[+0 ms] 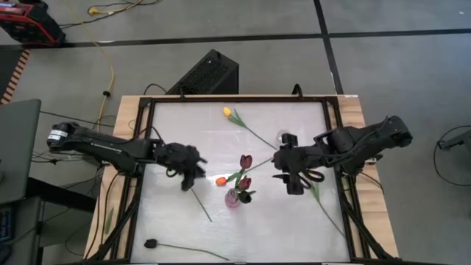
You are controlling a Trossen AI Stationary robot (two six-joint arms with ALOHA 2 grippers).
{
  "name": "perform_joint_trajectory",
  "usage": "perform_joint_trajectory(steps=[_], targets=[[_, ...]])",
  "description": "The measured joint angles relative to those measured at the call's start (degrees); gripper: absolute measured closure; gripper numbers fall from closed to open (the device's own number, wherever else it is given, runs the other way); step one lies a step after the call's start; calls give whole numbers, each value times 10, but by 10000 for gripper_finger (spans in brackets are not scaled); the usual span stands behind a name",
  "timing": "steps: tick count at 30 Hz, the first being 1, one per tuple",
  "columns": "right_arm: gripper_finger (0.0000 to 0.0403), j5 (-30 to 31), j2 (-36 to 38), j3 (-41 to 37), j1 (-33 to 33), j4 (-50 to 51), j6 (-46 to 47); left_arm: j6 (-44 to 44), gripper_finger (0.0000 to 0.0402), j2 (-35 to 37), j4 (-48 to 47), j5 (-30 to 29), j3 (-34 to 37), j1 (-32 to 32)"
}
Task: Sort flowers into vase by color
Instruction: Put the black flower into the violet vase
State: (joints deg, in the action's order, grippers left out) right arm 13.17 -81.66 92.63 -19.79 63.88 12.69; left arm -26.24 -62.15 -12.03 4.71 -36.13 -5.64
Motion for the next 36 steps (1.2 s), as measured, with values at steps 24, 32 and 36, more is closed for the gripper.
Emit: perform_joint_trajectory(steps=[24, 32, 36], targets=[[148, 43, -1, -41, -170, 0, 189, -202, 325, -238, 115, -161, -137, -436], [148, 124, -1, -42, -212, -1, 235, -229, 325, -357, -80, -94, -257, -440], [148, 156, -1, -65, -230, -11, 248, -256, 325, -387, -77, -58, -260, -442]])
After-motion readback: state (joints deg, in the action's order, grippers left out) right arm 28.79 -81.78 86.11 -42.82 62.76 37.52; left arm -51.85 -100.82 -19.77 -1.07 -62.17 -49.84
